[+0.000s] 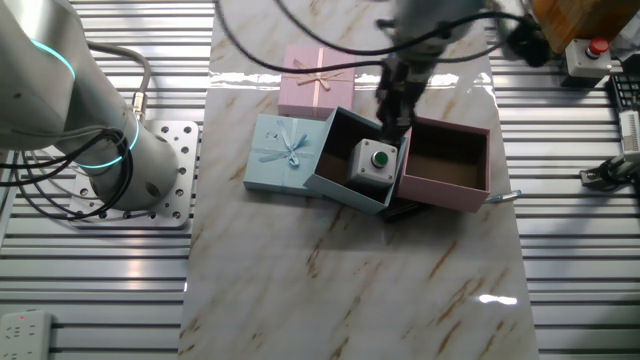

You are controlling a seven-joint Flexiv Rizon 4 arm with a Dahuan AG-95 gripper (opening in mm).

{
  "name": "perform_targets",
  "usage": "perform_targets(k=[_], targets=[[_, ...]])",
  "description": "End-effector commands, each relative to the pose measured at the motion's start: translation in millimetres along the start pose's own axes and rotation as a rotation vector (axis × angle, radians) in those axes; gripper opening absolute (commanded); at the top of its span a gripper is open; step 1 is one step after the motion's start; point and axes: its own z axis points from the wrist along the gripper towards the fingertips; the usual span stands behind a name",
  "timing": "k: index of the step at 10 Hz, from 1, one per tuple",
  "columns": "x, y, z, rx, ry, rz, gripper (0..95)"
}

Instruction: Move an object from one box to another

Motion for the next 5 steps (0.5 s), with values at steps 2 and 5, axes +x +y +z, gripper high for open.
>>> perform_targets(k=[2,5], targets=[[-28.5,-4.5,-9.9,-0.019,-0.059,0.03,38.0],[-37.7,-4.4,-11.9,-0.021,-0.096,0.025,38.0]])
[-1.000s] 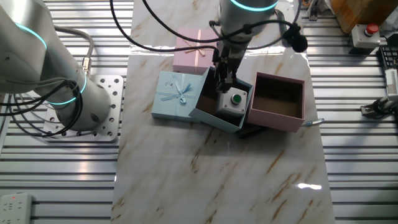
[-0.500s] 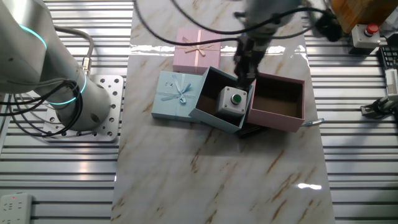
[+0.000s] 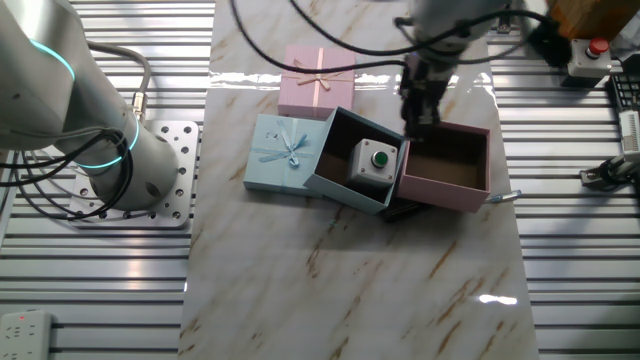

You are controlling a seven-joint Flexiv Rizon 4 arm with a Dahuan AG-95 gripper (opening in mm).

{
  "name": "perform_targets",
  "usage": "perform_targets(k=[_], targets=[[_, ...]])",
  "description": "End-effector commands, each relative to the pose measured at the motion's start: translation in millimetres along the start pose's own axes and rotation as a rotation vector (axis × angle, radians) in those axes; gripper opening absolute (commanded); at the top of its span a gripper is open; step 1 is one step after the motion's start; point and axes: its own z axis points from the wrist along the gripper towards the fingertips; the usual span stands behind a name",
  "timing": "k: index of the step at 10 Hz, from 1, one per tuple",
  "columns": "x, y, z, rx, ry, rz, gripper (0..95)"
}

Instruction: Move an object from one box to another

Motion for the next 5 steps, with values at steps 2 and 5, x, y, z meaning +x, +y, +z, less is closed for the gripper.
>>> perform_targets(k=[2,5], targets=[[0.3,1.8,-6.9,-0.005,-0.014,-0.03,38.0],[0.1,2.0,-7.6,-0.002,-0.005,-0.043,38.0]])
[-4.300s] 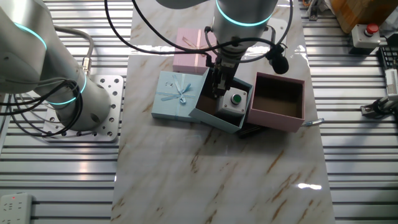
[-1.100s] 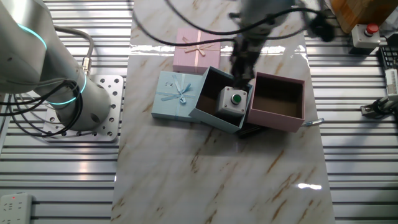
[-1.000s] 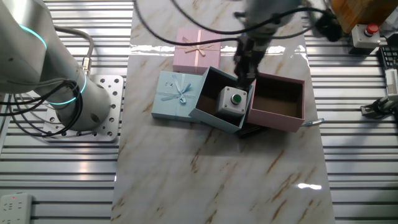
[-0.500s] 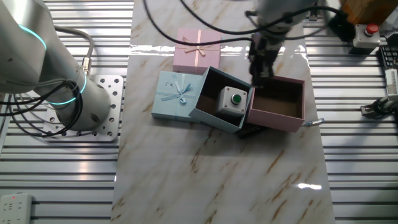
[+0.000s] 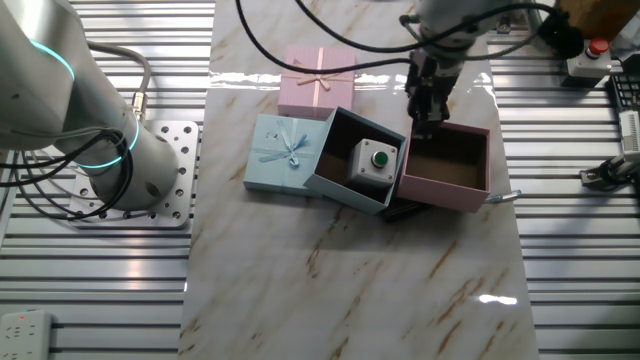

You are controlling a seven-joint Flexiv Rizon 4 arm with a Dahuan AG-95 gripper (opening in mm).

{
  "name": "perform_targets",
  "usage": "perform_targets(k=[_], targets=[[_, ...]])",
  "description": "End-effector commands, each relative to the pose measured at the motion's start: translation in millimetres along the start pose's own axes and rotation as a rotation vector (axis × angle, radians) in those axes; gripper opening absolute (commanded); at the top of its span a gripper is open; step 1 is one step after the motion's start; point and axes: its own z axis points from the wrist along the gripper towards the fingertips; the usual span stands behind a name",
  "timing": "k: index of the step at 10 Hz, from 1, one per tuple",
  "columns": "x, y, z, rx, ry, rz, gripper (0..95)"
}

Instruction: Move an object from one box to another

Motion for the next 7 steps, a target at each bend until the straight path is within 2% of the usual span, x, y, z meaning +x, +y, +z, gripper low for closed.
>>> perform_targets(k=[1,7], targets=[[0.7,-0.9,-0.4,0.002,-0.007,-0.001,38.0],[1.1,-0.9,-0.7,-0.006,-0.004,-0.027,38.0]])
